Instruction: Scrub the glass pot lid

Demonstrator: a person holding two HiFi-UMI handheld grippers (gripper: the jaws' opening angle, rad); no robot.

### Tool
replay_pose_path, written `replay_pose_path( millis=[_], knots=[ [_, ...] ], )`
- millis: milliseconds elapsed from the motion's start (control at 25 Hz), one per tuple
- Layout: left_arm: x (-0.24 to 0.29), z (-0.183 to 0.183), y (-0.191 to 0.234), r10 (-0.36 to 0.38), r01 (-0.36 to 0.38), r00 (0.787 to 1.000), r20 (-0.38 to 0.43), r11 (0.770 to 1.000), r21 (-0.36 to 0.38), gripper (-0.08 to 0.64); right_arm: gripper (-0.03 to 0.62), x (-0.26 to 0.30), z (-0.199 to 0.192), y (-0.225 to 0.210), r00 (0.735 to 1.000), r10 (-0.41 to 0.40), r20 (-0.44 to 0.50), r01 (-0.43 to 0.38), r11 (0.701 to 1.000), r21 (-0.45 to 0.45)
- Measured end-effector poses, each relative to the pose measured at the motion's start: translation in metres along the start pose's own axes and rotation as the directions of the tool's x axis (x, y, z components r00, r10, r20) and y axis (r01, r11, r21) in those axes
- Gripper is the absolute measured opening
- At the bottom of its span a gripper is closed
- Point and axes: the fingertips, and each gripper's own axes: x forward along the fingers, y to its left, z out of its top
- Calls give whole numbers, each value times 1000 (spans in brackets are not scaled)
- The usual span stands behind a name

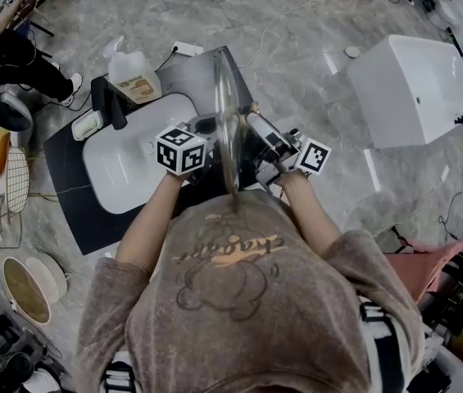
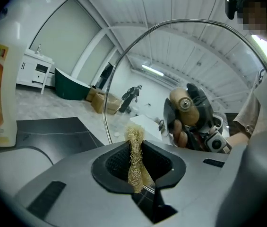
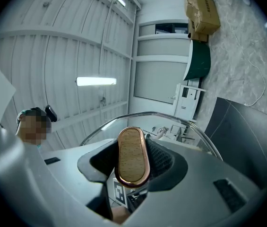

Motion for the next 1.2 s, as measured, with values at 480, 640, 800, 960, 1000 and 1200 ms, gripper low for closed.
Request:
replay_pose_path(
  millis=[480, 640, 800, 960, 1000, 1200],
  knots=[
    [-16, -13, -56, -151, 151, 986, -74, 988, -15, 66, 179, -4, 25, -8, 999, -17, 50, 18, 1000, -21],
    [-30, -4, -75, -212, 211, 975, -60, 977, -21, 66, 179, -4, 30, -11, 998, -25, 61, 27, 999, -27],
    [-43, 12, -95, -251, 251, 967, -47, 968, -12, 66, 179, -5, 33, -14, 998, -30, 63, 32, 999, -36],
    [-57, 37, -110, -286, 287, 958, 13, 958, -27, 66, 179, -6, 35, -18, 997, -35, 67, 37, 999, -32],
    [-61, 45, -113, -294, 295, 955, 33, 955, -31, 66, 179, -7, 35, -19, 997, -38, 67, 40, 999, -30],
    [-77, 83, -118, -306, 312, 941, 143, 950, -19, 66, 179, -8, 29, -22, 997, -36, 62, 36, 999, -3]
  ],
)
